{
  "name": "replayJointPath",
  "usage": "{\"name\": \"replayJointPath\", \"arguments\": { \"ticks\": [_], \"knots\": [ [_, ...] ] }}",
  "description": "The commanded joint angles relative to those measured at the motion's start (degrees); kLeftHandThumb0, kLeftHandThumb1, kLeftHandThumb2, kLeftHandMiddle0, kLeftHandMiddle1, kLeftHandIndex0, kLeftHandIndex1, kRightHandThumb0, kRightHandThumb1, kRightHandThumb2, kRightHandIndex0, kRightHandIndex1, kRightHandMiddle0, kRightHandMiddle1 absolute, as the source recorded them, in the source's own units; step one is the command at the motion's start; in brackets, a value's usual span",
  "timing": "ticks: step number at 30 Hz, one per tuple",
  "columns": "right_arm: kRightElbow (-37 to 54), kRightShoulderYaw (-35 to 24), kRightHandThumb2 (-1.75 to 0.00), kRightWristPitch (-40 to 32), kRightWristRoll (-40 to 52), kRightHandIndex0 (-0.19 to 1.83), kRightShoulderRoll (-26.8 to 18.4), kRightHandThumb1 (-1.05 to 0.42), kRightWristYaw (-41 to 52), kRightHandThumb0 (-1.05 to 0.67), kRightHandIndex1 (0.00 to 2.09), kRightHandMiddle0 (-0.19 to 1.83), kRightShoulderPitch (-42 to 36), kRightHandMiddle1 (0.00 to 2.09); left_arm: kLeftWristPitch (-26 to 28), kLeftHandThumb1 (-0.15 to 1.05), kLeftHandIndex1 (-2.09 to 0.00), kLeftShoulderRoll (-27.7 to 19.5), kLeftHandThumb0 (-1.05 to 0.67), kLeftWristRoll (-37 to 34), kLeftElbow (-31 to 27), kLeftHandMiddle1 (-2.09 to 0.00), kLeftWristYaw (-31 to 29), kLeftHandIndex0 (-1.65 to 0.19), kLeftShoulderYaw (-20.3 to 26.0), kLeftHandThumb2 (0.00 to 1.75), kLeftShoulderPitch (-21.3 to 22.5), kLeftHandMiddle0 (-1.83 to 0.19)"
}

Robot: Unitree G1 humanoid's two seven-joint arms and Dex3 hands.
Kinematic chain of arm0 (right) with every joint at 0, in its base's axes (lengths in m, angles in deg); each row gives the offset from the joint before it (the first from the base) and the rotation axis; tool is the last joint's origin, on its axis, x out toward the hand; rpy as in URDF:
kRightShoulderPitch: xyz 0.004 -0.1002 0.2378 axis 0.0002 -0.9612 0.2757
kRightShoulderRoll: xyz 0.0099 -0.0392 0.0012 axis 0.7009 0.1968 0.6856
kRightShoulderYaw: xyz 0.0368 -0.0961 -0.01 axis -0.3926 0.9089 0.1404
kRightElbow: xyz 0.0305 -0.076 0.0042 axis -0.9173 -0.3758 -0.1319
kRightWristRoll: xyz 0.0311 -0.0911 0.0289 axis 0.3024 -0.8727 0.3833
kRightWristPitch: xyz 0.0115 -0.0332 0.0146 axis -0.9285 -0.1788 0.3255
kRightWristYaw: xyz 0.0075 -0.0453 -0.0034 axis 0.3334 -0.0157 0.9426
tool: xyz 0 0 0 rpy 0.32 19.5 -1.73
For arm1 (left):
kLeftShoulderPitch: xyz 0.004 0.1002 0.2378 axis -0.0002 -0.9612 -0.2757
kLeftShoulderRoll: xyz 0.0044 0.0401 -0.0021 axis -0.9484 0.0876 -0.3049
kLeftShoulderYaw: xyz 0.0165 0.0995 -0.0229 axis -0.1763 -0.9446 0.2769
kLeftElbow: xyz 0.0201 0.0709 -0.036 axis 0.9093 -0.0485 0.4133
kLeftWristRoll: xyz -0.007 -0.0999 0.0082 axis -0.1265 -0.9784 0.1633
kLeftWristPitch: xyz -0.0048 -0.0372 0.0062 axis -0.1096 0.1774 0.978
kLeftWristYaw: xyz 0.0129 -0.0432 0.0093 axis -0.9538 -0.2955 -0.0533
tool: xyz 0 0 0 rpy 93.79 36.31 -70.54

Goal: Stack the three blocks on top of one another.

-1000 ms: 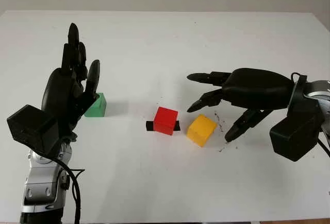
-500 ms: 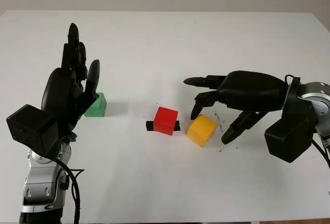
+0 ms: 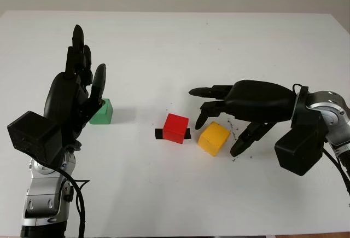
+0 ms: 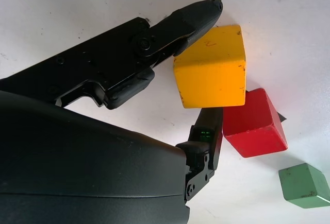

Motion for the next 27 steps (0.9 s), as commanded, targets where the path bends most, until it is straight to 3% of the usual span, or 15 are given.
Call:
{"name": "replayJointPath", "arguments": {
  "ticks": [1,17,27],
  "knots": [
    [-0.5,0.4,-0.06,0.8,-0.4,0.10,0.1,-0.83,-0.4,-0.69,0.05,0.26,1.1,0.95,-0.6,1.05,-0.03,0.0,-0.70,-0.1,-1.2,-0.05,0.0,0.19,-0.1,0.58,-0.4,0.18],
    [-1.7,0.0,-0.07,2.3,-0.4,0.20,0.9,-0.85,-2.5,-0.47,0.09,0.54,0.4,1.24,-1.1,1.05,-0.03,-0.1,-0.70,0.0,-0.7,-0.06,-0.2,0.18,-0.2,0.58,-0.4,0.18],
    [-2.4,0.2,-0.06,3.9,-0.9,0.24,1.0,-0.88,-4.1,-0.46,0.09,0.53,0.3,1.31,-1.0,1.05,-0.03,0.4,-0.69,-0.2,-0.6,-0.05,0.1,0.19,-0.3,0.58,-0.3,0.18]
  ]
}}
